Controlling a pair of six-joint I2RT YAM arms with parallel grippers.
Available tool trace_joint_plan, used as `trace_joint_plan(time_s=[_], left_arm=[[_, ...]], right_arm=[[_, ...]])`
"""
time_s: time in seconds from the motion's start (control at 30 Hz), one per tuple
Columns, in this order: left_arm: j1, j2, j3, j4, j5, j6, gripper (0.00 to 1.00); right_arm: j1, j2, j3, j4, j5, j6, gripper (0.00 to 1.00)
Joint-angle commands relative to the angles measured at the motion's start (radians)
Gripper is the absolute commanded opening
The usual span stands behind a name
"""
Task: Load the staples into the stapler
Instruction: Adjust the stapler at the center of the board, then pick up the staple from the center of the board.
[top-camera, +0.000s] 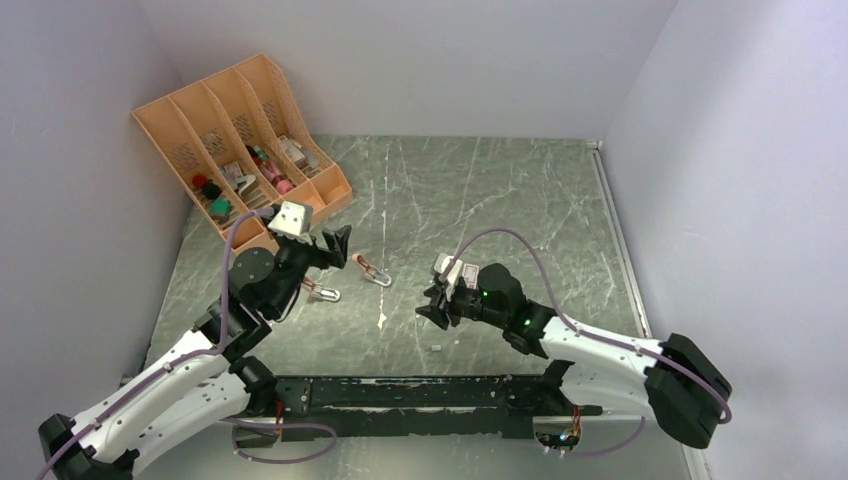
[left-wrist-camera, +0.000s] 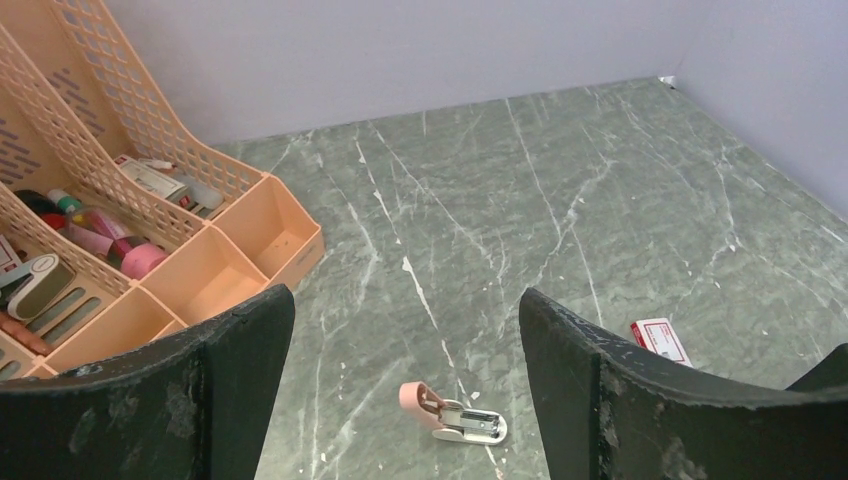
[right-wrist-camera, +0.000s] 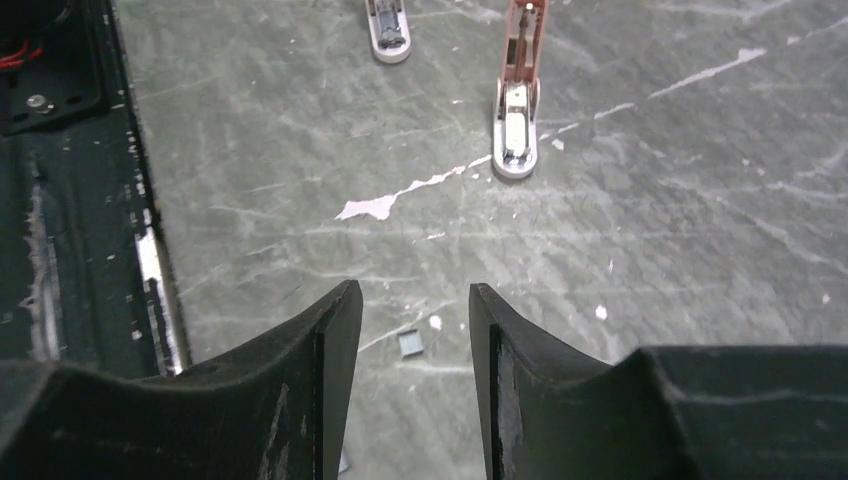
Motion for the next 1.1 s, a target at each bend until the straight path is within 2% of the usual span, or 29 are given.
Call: trace_joint_plan(time_s=[0.0, 0.13, 0.2, 0.3, 0.33, 0.4, 0.53, 0.7, 1.07], left_arm=[[0.007, 0.006, 0.008, 0.02, 0.038, -0.009, 0.87], [0.008, 0.02, 0.016, 0.025, 0.039, 0.002, 0.87], [0.008, 0.024, 0.019, 0.027, 0.036, 0.017, 0.87], [0.007, 0.022, 0.036, 0.009, 0.023, 0.059, 0.86], [0.008, 0.019, 0.041, 0.003, 0.011, 0.07, 0.86], [0.008, 0.004, 0.043, -0.003, -0.005, 0.088, 0.87], [0.008, -0.026, 0.025, 0.006, -0.023, 0.097, 0.86], [0.007, -0.033, 0.025, -0.006, -0.03, 0.091, 0.86], [0.008, -0.043, 0.024, -0.018, -0.048, 0.087, 0.86]], right_arm=[[0.011, -0.078, 0.113, -0.312, 0.016, 0.057, 0.47], [0.028, -0.04, 0.291, -0.498, 0.038, -0.023, 0.47], [0.033, -0.014, 0.36, -0.578, 0.05, -0.129, 0.49], [0.042, 0.069, 0.458, -0.809, 0.083, -0.302, 0.49], [0.051, 0.097, 0.478, -0.902, 0.083, -0.339, 0.5], [0.076, 0.128, 0.484, -0.975, 0.074, -0.387, 0.5], [0.12, 0.098, 0.408, -0.957, 0.015, -0.474, 0.5], [0.126, 0.049, 0.308, -0.85, -0.065, -0.501, 0.5], [0.127, 0.191, 0.274, -0.743, -0.089, -0.541, 0.49]])
